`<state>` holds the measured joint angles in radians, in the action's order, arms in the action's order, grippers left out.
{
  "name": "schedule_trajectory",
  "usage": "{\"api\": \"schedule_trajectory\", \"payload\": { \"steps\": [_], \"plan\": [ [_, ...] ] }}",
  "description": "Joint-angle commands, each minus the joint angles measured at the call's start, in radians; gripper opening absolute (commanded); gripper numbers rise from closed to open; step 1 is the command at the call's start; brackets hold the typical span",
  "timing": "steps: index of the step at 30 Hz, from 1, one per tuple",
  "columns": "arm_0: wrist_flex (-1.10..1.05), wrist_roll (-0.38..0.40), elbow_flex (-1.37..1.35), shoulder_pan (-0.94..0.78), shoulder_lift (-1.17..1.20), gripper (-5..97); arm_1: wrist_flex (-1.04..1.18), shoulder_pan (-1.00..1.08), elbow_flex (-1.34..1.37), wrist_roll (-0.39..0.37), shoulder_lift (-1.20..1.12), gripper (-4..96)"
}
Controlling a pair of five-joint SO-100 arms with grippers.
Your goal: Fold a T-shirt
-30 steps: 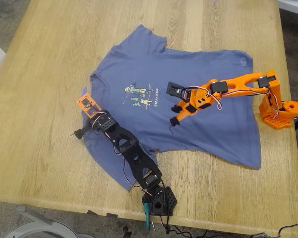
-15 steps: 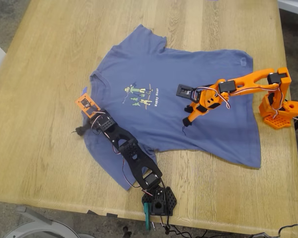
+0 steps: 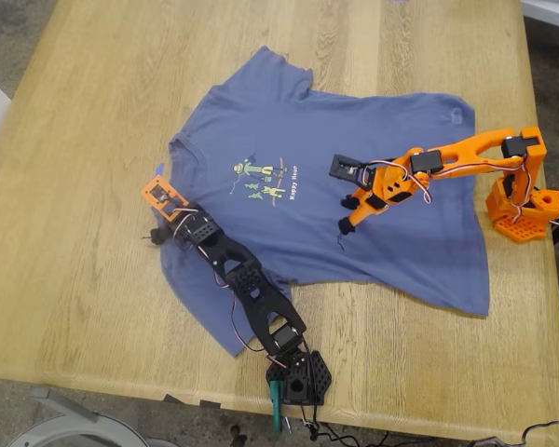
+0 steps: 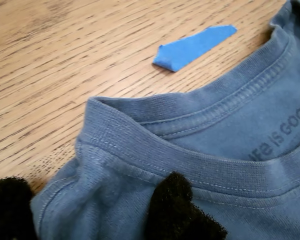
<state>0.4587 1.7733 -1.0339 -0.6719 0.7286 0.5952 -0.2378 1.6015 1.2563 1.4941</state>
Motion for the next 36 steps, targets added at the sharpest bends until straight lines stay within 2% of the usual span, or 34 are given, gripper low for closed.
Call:
{"api": "schedule_trajectory", "payload": {
  "steps": [1,9,15,18,20,25,28,36],
  "plan": [
    [0.014,0.032,0.015,0.015,-0.017,31,-0.032,0.015,-0.031,-0.005,0.0,30.4],
    [0.015,0.044,0.017,0.023,-0.04,28,-0.121,0.034,-0.011,-0.011,-0.057,30.5],
    [0.029,0.028,0.083,0.02,-0.083,37,-0.138,0.043,-0.012,-0.017,-0.064,29.9],
    [0.031,0.008,0.109,0.02,-0.103,38,-0.144,0.049,-0.014,-0.02,-0.06,29.8],
    [0.044,0.003,0.127,0.025,-0.112,32,-0.149,0.055,-0.012,-0.021,-0.057,28.8],
    [0.078,0.025,0.144,0.034,-0.123,8,-0.169,0.08,0.002,-0.025,-0.057,27.8],
    [0.094,0.049,0.14,0.04,-0.123,1,-0.198,0.083,0.017,-0.031,-0.058,29.1],
    [0.097,0.069,0.143,0.051,-0.124,0,-0.29,0.077,0.087,-0.066,-0.067,31.6]
  ]
}}
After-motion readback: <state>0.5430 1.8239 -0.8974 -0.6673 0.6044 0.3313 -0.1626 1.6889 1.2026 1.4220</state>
